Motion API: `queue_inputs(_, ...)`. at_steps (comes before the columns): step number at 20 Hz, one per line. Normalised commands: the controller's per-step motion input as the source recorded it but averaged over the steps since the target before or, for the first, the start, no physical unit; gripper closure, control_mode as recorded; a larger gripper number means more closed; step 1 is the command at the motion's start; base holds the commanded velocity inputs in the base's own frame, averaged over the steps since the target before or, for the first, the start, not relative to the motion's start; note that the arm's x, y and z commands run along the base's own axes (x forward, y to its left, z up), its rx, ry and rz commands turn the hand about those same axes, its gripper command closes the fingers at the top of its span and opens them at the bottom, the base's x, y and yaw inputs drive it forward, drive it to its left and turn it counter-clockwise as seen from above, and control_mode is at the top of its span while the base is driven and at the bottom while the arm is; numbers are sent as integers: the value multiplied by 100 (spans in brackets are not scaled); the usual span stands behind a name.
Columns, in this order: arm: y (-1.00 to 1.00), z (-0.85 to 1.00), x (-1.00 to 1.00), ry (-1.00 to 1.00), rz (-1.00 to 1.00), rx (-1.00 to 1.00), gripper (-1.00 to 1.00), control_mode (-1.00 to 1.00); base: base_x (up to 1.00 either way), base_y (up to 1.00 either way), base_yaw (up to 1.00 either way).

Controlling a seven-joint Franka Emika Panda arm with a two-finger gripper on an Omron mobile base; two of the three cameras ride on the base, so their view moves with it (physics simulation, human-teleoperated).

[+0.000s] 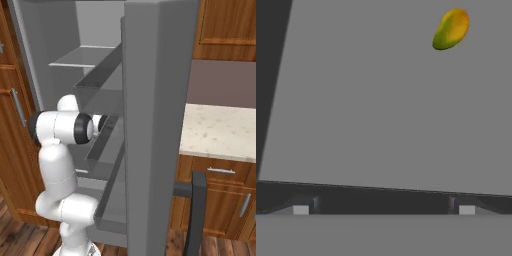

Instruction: Fully open the fridge drawer.

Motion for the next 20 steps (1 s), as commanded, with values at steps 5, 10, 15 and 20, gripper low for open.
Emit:
queue_inputs(5,0,-28,8,4,0,0,-100,-100,0,0,0)
queue_inputs(10,0,-23,-32,12,0,0,-100,-100,0,0,0)
queue_inputs(15,0,-8,-79,5,0,0,-100,-100,0,0,0)
queue_inputs(20,-2,0,-100,0,0,0,-100,-100,0,0,0)
